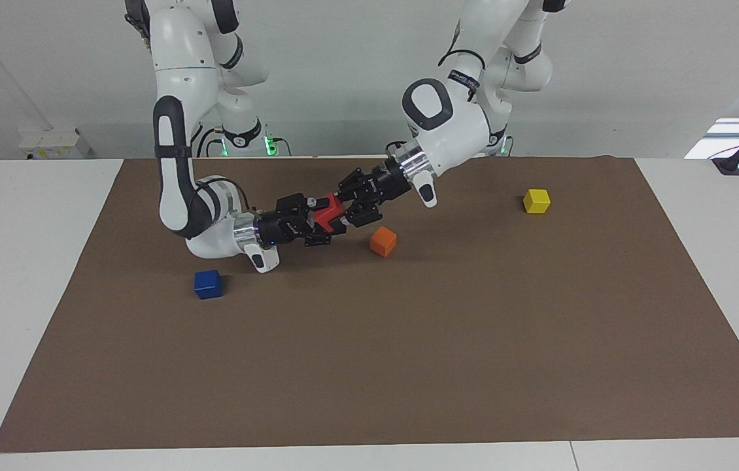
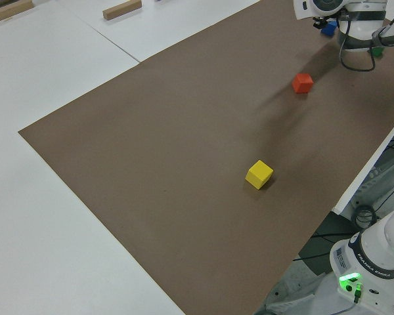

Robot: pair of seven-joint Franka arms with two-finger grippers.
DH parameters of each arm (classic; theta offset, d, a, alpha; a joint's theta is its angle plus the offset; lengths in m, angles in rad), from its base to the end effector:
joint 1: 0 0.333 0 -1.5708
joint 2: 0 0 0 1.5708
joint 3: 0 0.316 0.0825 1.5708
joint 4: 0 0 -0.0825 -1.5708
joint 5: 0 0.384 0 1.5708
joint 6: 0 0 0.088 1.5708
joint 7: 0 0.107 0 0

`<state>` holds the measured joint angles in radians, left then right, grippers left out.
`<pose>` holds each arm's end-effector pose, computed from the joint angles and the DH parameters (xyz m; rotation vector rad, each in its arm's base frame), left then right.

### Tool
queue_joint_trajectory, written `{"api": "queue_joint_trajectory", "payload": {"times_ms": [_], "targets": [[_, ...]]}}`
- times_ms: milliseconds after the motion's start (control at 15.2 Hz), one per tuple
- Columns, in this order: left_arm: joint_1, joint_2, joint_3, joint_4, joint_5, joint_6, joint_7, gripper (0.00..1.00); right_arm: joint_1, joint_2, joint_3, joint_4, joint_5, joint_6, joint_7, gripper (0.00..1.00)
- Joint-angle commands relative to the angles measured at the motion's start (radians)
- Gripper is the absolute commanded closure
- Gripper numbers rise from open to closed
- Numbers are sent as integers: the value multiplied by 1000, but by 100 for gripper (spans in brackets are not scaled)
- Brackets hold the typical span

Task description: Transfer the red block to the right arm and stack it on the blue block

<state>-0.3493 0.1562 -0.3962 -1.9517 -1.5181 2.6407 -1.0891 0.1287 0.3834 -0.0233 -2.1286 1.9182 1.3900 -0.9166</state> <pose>0.4787 -0.3940 0.4439 1.4534 1.5068 -0.7115 0.5451 0.1728 0.3023 -1.2286 0.0559 -0.0404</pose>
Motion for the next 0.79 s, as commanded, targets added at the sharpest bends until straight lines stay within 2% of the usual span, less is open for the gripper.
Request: {"api": "queue_joint_trajectory", "payload": {"times_ms": [0, 132, 264, 330, 396, 462, 527, 725], "targets": [[-23, 9, 13, 20, -24, 24, -5, 100, 14, -32, -1, -34, 19, 29, -25, 11], [-23, 9, 13, 17, -24, 21, -5, 100, 14, -32, -1, -33, 21, 35, -24, 25], [-23, 9, 11, 17, -25, 21, -5, 100, 14, -31, -1, -33, 21, 37, -24, 31], [-23, 8, 13, 16, -24, 21, -5, 100, 14, -31, -1, -33, 21, 37, -24, 40], [-23, 8, 13, 16, -24, 21, -5, 100, 14, -31, -1, -33, 21, 38, -22, 56], [-23, 8, 11, 16, -24, 21, -3, 100, 14, -31, -1, -33, 22, 46, -22, 82], [-23, 8, 13, 16, -24, 21, -3, 100, 14, -31, -1, -33, 22, 49, -22, 100], [-23, 8, 13, 16, -24, 18, -3, 100, 17, -32, 0, -34, 39, 50, -27, 100]]}}
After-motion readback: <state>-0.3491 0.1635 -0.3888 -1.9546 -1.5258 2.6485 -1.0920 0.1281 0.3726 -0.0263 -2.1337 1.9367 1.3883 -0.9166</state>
